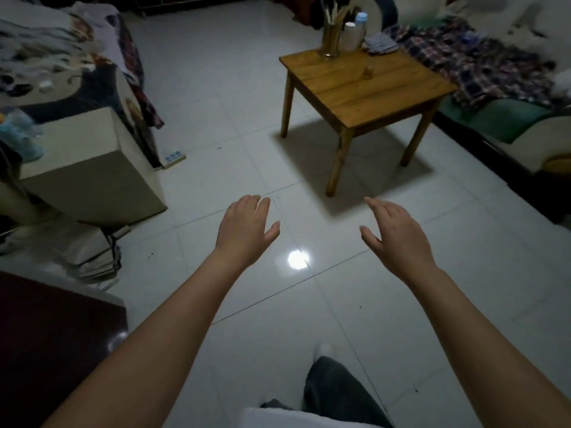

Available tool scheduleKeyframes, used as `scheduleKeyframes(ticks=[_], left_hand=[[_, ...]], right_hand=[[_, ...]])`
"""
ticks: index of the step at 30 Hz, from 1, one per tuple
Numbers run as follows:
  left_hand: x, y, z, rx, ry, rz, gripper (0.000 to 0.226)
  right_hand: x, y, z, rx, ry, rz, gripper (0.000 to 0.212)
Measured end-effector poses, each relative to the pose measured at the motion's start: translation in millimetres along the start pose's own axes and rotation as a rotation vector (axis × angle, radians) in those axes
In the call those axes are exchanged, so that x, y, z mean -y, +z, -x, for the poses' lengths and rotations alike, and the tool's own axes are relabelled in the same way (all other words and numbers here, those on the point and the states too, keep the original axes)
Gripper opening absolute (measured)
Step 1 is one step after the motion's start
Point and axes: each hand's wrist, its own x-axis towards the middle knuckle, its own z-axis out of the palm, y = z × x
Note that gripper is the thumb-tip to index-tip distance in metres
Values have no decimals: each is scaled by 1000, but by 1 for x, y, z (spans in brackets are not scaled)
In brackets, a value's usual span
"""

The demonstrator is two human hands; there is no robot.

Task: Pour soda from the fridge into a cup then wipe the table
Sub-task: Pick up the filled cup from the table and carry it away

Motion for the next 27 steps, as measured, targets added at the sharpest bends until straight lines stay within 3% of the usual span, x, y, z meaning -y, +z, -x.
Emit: scheduleKeyframes(ticks=[8,18,27], left_hand=[[-70,21,-105,30,134,-10,53],[-167,38,-253,16,107,23,53],[-200,49,-374,12,92,17,54]], right_hand=[[-96,-6,-43,-7,149,-3,53],[-225,-29,-148,37,184,-10,53],[-296,-34,-254,42,171,-37,53]])
